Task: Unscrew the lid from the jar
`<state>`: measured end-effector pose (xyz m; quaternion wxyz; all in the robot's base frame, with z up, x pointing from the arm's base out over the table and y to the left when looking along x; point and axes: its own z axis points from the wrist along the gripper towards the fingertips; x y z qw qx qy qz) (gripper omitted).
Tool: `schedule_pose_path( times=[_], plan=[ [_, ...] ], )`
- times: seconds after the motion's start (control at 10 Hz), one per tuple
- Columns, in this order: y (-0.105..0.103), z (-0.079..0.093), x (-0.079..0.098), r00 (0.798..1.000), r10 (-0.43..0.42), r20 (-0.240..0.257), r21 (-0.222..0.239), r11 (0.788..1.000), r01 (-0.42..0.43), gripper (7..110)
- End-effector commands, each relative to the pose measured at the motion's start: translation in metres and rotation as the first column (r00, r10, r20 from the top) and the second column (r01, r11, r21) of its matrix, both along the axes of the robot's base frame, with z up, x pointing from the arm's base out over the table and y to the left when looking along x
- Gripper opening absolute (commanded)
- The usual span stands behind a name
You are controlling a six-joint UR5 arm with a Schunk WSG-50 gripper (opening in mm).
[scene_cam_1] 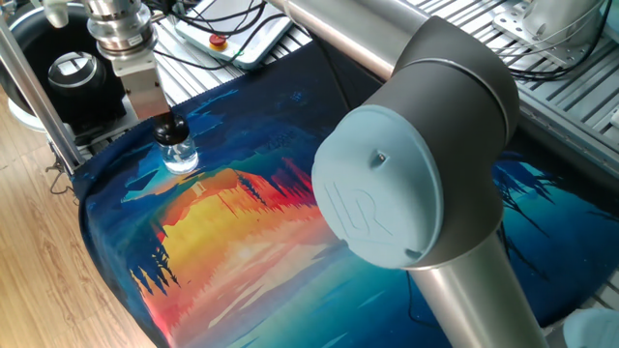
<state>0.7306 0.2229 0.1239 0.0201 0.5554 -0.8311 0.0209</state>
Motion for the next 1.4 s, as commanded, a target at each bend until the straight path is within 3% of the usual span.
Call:
schedule_pose_path(
  times=[0.0, 0.3, 0.6, 1.3],
  plan=[
    [-0.012, 0.009, -0.003, 0.994, -0.113, 0.010, -0.009, 0.994, 0.113, 44],
    [-0.011, 0.002, -0.010, 0.986, -0.166, 0.000, 0.064, 0.984, 0.166, 44],
    [-0.012, -0.001, -0.011, 0.968, -0.250, 0.006, 0.089, 0.964, 0.249, 44],
    [-0.003, 0.002, -0.016, 0.960, -0.279, -0.016, 0.115, 0.953, 0.279, 44]
  ],
)
